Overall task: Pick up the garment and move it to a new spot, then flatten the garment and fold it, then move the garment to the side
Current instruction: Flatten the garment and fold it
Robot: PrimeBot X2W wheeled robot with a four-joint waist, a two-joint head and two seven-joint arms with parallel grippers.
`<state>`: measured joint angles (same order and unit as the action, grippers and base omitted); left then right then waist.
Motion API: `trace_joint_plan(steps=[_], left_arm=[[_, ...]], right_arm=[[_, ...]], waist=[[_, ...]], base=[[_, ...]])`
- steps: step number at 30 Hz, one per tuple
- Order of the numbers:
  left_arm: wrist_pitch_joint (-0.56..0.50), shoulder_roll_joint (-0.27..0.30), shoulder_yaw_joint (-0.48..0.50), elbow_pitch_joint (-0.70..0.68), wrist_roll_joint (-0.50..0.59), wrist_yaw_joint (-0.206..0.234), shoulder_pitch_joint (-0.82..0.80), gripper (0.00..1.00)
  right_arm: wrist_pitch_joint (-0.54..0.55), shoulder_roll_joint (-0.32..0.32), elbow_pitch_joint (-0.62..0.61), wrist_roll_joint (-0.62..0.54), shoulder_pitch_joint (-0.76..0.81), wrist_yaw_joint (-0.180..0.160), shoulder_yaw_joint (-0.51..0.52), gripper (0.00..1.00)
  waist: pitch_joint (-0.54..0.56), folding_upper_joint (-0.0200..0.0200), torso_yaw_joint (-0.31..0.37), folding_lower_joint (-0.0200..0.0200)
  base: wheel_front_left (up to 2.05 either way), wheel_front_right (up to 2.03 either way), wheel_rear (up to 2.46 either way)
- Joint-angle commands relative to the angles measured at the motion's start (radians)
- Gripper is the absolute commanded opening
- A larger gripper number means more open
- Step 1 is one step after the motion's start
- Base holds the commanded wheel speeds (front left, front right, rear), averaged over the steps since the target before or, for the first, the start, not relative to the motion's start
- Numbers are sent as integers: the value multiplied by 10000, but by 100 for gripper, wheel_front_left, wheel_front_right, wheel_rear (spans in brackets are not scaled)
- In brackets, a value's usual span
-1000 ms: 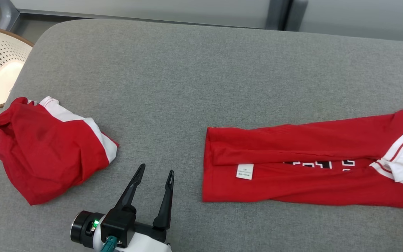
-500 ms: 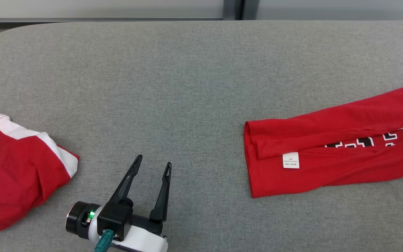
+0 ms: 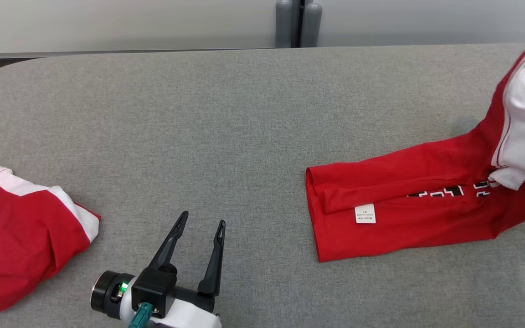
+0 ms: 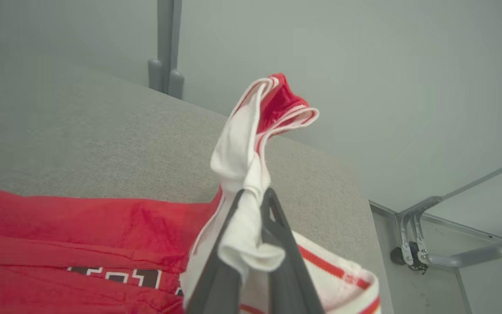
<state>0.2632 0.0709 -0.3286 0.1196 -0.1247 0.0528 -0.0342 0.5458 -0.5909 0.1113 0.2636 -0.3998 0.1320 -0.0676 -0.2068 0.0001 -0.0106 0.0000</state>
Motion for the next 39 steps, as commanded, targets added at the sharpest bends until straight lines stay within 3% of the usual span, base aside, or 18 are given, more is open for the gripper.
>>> trace_joint_plan(steps=[1, 11, 20, 27, 28, 29, 35, 39], left_arm=[[18, -17, -14, 24, -84, -71, -17, 100], [18, -72, -61, 158, -82, -187, 1, 100], [18, -121, -175, 280, -69, -320, -165, 100], [18, -147, -147, 407, -18, -311, -160, 100], [18, -150, -147, 409, -26, -300, -151, 100], [18, -155, -142, 416, -37, -286, -135, 100], [18, -171, -61, 425, -170, -201, -25, 100], [18, -175, 161, 185, -278, -78, 66, 100]], right_arm=[[294, 429, -717, -309, 392, -25, 80, 0], [349, 2482, -2276, -1243, 1458, -25, -233, 0], [-425, 4004, -1238, -1826, 1692, -25, -866, 0], [-855, 4646, -540, -1873, 1631, -25, -1359, 0], [-919, 4739, -459, -1824, 1600, -25, -1384, 27], [-996, 4852, -421, -1669, 1580, -24, -1422, 99], [-1654, 5163, -917, -306, 1504, -24, -1632, 100], [-2567, 4609, -1480, -371, 1520, -24, -1077, 100]], waist=[[87, -1, -116, 0], [87, -1, -599, 0], [34, -1, -971, 0], [16, -1, -1125, 0], [22, -1, -1127, 0], [29, -1, -1122, 0], [155, -1, -907, 0], [318, -1, -662, 0]], base=[[0, 0, 0], [0, 0, 0], [0, 0, 0], [0, 0, 0], [0, 0, 0], [0, 0, 0], [0, 0, 0], [0, 0, 0]])
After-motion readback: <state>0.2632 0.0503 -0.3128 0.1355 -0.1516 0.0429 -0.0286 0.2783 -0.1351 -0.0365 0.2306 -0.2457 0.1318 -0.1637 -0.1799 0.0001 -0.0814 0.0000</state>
